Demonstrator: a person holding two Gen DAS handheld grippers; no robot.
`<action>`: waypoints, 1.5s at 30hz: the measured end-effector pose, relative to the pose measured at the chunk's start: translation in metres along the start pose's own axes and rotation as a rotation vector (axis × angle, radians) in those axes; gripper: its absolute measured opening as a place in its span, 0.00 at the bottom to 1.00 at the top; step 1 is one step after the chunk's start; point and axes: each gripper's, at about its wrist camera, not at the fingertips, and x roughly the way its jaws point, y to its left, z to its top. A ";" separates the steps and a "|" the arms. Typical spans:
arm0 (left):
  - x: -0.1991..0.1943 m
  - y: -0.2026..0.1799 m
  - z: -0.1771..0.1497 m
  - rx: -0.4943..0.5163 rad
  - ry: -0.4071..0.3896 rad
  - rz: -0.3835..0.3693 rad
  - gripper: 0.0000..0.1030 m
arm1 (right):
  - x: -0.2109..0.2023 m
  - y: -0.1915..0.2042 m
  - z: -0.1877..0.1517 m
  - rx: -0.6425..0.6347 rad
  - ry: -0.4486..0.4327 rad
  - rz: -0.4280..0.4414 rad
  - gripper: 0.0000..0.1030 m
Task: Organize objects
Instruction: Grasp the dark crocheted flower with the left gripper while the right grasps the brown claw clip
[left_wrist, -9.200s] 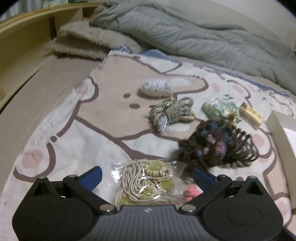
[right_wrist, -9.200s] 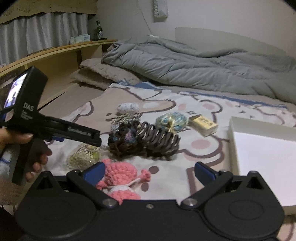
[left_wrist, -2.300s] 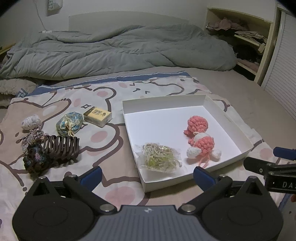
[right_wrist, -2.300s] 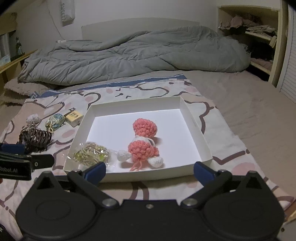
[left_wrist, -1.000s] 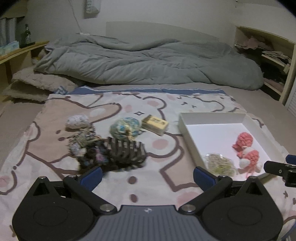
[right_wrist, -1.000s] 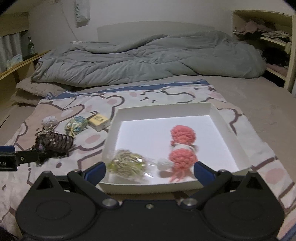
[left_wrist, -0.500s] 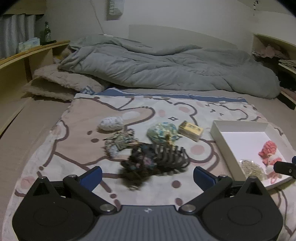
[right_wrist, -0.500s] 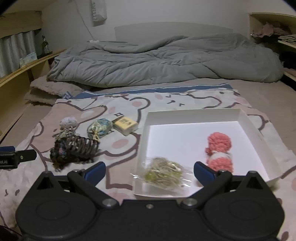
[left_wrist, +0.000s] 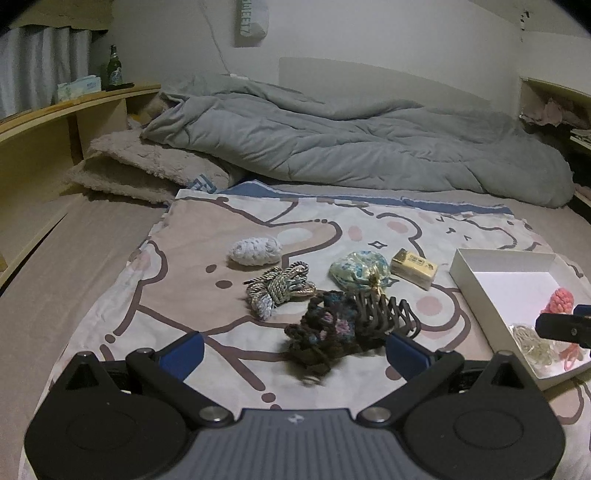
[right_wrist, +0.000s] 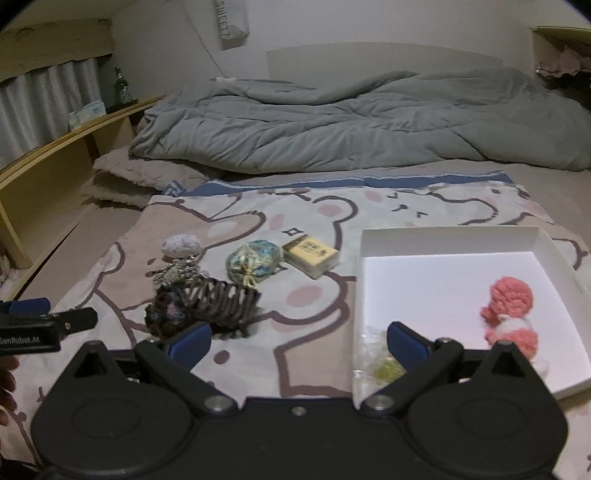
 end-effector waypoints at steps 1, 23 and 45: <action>0.001 0.000 0.000 -0.001 -0.002 0.003 1.00 | 0.002 0.003 0.001 0.001 0.000 0.005 1.00; 0.075 -0.020 -0.012 0.038 0.027 -0.074 0.90 | 0.087 0.027 0.019 0.115 0.032 0.055 1.00; 0.122 -0.008 -0.028 0.039 -0.008 -0.172 0.71 | 0.187 0.076 0.040 0.239 0.209 0.057 1.00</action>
